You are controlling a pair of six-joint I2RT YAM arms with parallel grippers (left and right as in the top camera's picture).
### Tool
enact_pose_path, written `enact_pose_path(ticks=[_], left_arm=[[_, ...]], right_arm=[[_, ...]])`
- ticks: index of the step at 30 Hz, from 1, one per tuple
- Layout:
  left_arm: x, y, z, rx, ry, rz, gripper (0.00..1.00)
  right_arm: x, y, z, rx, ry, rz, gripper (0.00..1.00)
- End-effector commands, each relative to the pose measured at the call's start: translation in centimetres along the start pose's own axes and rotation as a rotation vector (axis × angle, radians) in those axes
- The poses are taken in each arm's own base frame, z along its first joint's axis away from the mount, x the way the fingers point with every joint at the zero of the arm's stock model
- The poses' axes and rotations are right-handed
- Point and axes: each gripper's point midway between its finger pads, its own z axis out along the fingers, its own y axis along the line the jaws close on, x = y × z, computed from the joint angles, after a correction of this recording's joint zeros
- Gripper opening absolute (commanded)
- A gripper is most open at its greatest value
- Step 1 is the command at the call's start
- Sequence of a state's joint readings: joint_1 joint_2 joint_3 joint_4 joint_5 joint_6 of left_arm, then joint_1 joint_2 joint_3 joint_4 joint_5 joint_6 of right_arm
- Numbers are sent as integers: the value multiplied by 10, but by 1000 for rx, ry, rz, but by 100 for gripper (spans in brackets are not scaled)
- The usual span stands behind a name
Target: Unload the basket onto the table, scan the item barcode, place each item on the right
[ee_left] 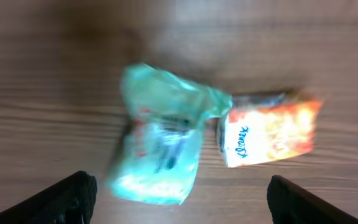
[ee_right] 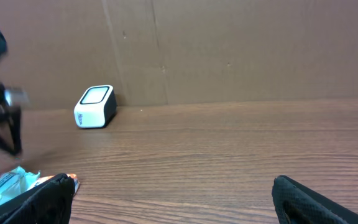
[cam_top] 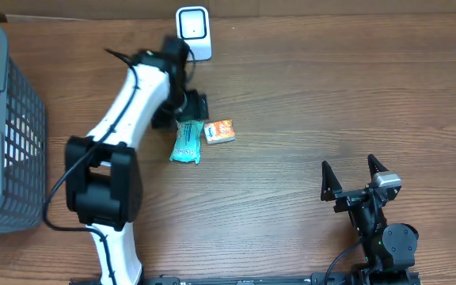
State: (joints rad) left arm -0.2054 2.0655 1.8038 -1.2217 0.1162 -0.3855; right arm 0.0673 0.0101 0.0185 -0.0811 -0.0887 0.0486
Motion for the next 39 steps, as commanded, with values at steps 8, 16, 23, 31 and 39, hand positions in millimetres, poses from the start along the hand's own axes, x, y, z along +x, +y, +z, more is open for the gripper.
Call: enact_pose_path(ticks=[8,16,23,31,39], left_arm=[[-21,132,-236,-106,-545,-283,93],[39,311,-273,-249,-586,-765,98],[79,410,-248,-325,-518,-1020,95],[113,454,-171,-469,-228,-1051,89],[125,480,-95,-551,-73,-1017,82]], right_arm=[[3,-1,0,4,0,4,100],[3,-1,0,4,0,4,100],[3,-1,0,4,0,4,100],[3,-1,0,4,0,4,100],[3,-1,0,4,0,4,100]])
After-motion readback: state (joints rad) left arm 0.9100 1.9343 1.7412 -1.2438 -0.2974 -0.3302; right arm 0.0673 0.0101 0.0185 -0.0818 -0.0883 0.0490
